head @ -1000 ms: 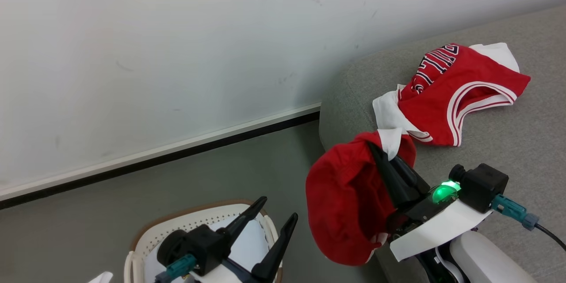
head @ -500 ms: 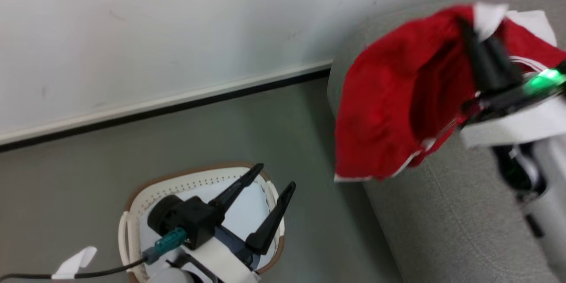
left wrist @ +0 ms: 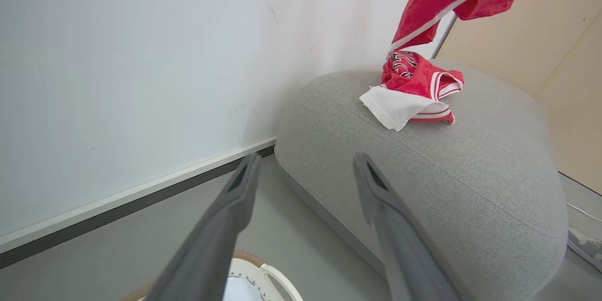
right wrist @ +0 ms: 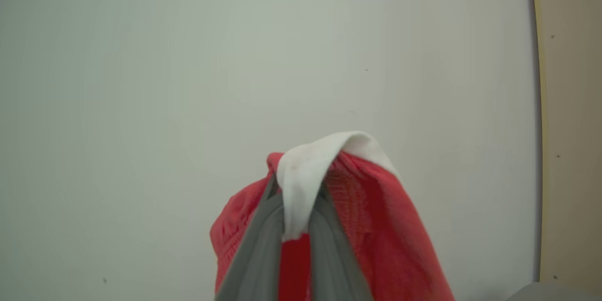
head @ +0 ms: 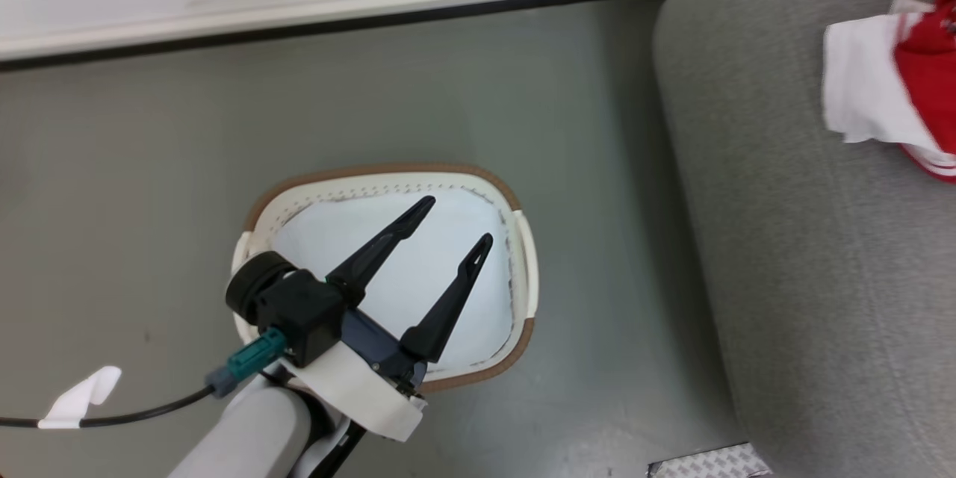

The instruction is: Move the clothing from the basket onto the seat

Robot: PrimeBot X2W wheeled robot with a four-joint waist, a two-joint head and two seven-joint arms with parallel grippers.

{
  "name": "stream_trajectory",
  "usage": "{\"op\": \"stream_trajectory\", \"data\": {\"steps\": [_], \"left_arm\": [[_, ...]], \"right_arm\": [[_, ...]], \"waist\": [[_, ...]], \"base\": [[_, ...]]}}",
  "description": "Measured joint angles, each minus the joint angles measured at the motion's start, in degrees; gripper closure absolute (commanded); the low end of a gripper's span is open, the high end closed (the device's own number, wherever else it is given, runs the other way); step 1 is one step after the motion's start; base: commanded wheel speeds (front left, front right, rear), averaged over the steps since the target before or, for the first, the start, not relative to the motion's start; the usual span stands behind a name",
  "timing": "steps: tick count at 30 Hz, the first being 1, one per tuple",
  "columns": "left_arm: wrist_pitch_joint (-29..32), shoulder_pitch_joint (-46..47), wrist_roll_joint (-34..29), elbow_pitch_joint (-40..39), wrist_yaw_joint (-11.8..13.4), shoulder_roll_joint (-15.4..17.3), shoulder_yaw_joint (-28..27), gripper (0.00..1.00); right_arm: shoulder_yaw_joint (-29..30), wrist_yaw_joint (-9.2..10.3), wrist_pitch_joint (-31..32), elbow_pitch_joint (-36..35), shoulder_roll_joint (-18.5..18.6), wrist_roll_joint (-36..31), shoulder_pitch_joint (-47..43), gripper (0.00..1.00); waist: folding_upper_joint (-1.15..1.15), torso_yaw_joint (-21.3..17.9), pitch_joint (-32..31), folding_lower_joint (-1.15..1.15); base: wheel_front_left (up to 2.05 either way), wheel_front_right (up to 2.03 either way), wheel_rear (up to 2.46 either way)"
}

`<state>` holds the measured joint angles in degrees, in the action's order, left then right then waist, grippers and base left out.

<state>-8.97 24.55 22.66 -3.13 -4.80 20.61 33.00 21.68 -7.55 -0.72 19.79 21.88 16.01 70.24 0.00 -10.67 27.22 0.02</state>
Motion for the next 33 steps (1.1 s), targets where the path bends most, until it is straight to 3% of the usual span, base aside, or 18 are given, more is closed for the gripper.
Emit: {"op": "stream_trajectory", "data": {"steps": [5, 13, 14, 15, 16, 17, 18, 19, 26, 33], "left_arm": [[-0.7, 1.1, 0.1, 0.5, -0.4, -0.1, 0.2, 0.0], [-1.3, 1.4, 0.5, 2.7, -0.3, -0.2, 0.3, 0.0], [-1.7, 1.3, 0.6, 3.1, -0.2, -0.2, 0.3, 0.0], [-1.7, 1.2, 0.6, 3.4, -0.1, -0.2, 0.2, 0.0], [-1.9, 0.9, 0.8, 3.7, 0.2, -0.3, 0.1, 0.0], [-2.1, 0.5, 1.3, 4.1, 0.3, -0.4, 0.1, 0.0], [-2.2, 0.1, 1.7, 4.5, 0.4, -0.5, 0.1, 0.0], [-2.2, -0.3, 1.9, 4.8, 0.8, -0.6, 0.1, 0.0], [-3.7, -3.7, 2.7, 7.0, 4.1, -1.5, -1.9, 0.0], [-5.7, -9.7, 3.9, 8.7, 7.2, -1.6, -5.5, 0.0]], "right_arm": [[9.4, 0.0, 1.9, 5.8, -2.3, -10.5, -2.2, 1.0], [19.8, 0.0, -2.3, 15.4, -11.4, -19.8, -11.4, 1.0], [20.5, 0.0, -3.3, 16.4, -12.5, -20.5, -12.3, 0.88], [21.0, 0.0, -4.3, 17.3, -13.5, -20.6, -12.9, 0.69], [21.1, 0.0, -5.0, 18.6, -14.0, -20.6, -13.2, 0.69], [20.9, 0.0, -5.7, 19.5, -14.3, -20.9, -13.7, 0.52], [20.5, 0.0, -6.3, 20.5, -14.6, -21.1, -14.4, 0.1], [19.9, 0.0, -7.2, 21.5, -14.7, -21.2, -15.4, 0.0], [8.6, 0.0, -13.0, 24.2, -16.8, -16.3, -23.2, 0.0], [-3.1, 0.0, -14.2, 17.0, -17.9, -10.2, -35.9, 0.0]], "waist": [[0.0, 2.8, 3.2, -0.01], [0.0, 5.2, 5.4, 0.0], [0.0, 5.2, 5.1, -0.01], [0.0, 5.2, 4.8, -0.01], [0.0, 5.1, 4.3, -0.01], [0.0, 5.0, 3.8, -0.01], [0.0, 4.9, 3.2, -0.01], [0.0, 4.8, 2.6, -0.01], [0.0, 4.1, -3.3, -0.02], [0.0, 3.3, -10.5, -0.03]], "base": [[0.0, 0.0, 0.0], [0.0, 0.0, 0.0], [0.0, 0.0, 0.0], [0.0, 0.0, 0.0], [0.0, 0.0, 0.0], [0.0, 0.0, 0.0], [0.0, 0.0, 0.0], [0.0, 0.0, 0.0], [0.0, 0.0, 0.0], [0.0, 0.0, 0.0]]}}
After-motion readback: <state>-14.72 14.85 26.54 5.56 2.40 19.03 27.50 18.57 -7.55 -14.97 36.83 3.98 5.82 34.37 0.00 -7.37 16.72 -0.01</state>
